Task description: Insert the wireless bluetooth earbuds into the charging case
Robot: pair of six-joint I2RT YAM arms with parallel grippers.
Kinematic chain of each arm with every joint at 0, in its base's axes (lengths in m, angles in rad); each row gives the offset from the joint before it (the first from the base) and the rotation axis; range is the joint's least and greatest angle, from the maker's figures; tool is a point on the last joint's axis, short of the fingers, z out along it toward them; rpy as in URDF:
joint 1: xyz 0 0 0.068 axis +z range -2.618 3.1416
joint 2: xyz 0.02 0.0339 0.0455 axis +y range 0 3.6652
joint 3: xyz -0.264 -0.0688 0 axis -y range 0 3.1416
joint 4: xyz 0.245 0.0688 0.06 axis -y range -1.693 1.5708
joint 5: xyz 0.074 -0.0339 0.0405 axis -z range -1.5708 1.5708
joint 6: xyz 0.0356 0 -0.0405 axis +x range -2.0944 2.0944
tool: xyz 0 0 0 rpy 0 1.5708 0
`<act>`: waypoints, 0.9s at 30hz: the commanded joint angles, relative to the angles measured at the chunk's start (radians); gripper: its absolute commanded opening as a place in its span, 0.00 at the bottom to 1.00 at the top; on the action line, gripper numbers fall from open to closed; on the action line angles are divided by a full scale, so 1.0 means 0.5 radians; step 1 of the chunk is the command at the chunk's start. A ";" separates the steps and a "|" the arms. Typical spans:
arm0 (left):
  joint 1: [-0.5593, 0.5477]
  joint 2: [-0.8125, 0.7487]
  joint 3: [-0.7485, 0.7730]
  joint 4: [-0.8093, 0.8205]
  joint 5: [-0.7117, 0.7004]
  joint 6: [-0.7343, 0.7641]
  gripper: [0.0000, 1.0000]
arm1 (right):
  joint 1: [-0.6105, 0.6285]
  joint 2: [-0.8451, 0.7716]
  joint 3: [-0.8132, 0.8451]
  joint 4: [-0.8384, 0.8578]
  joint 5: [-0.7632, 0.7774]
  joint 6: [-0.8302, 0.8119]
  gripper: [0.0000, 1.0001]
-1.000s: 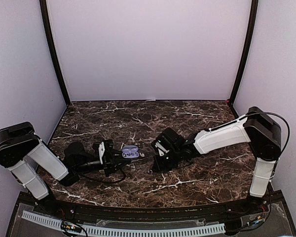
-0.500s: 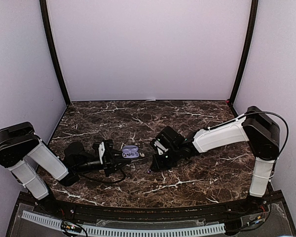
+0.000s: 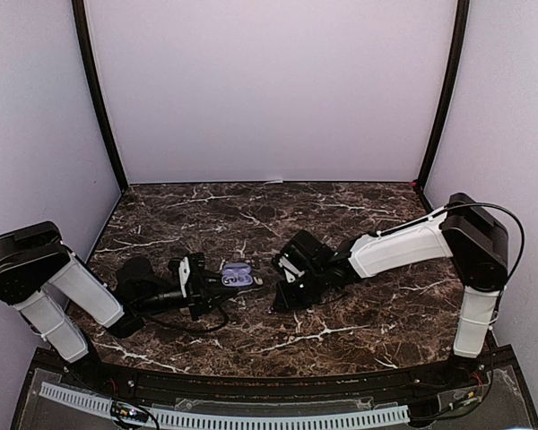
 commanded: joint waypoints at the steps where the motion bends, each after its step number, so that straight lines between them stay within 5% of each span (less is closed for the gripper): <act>1: -0.006 -0.075 -0.032 0.015 0.017 0.020 0.11 | 0.046 0.046 0.040 -0.111 0.080 -0.016 0.18; 27: -0.006 -0.100 -0.039 0.008 0.020 0.020 0.11 | 0.080 0.162 0.238 -0.039 -0.095 0.072 0.19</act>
